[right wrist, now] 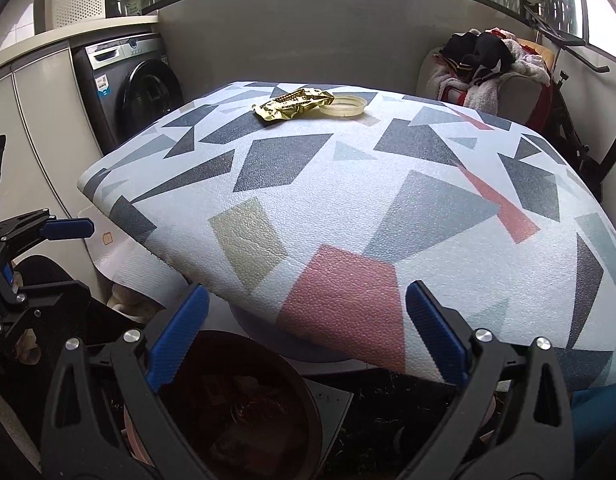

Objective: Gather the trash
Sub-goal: 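Lower the can and box over the brown bin and open both tools, then move both open tools back up toward the gold wrapper and white lid, then grasp the white lid with the right tool while the left tool grasps the gold wrapper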

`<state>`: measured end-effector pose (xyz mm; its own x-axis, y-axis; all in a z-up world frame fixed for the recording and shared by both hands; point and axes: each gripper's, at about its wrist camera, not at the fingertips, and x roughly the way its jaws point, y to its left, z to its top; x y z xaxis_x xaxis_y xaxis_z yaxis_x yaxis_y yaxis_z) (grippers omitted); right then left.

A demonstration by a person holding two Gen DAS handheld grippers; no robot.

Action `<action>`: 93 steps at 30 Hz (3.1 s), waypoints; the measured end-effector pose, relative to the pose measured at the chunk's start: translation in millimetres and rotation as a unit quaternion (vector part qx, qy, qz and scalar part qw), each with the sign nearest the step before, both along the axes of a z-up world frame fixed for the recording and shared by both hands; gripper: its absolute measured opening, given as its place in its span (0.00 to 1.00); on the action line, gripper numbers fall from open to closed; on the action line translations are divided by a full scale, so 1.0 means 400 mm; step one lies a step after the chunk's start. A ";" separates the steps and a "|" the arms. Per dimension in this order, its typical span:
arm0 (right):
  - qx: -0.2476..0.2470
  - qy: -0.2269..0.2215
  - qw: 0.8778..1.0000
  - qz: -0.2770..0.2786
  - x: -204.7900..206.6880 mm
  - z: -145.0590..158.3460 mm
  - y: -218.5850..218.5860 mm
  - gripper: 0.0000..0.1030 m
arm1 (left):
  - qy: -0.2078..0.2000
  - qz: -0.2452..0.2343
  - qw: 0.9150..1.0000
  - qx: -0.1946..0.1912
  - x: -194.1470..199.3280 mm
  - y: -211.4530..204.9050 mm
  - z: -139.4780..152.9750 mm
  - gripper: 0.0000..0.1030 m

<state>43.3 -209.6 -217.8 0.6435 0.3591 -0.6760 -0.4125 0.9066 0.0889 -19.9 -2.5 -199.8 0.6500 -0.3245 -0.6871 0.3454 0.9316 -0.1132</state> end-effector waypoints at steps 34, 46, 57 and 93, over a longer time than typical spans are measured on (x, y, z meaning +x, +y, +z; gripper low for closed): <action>-0.054 0.023 0.998 0.002 0.074 0.011 0.027 0.94 | -0.047 0.099 0.994 0.023 0.114 0.143 0.083 0.94; -0.016 0.045 0.999 -0.018 0.227 0.078 0.005 0.95 | -0.053 0.072 0.996 0.023 0.236 0.176 0.141 0.94; -0.014 0.056 0.998 -0.024 0.383 0.103 0.008 0.95 | -0.046 0.119 0.992 0.012 0.369 0.243 0.166 0.94; -0.099 0.118 0.986 0.058 1.029 -0.062 0.294 0.94 | -0.011 0.094 0.995 -0.008 0.712 0.288 0.107 0.94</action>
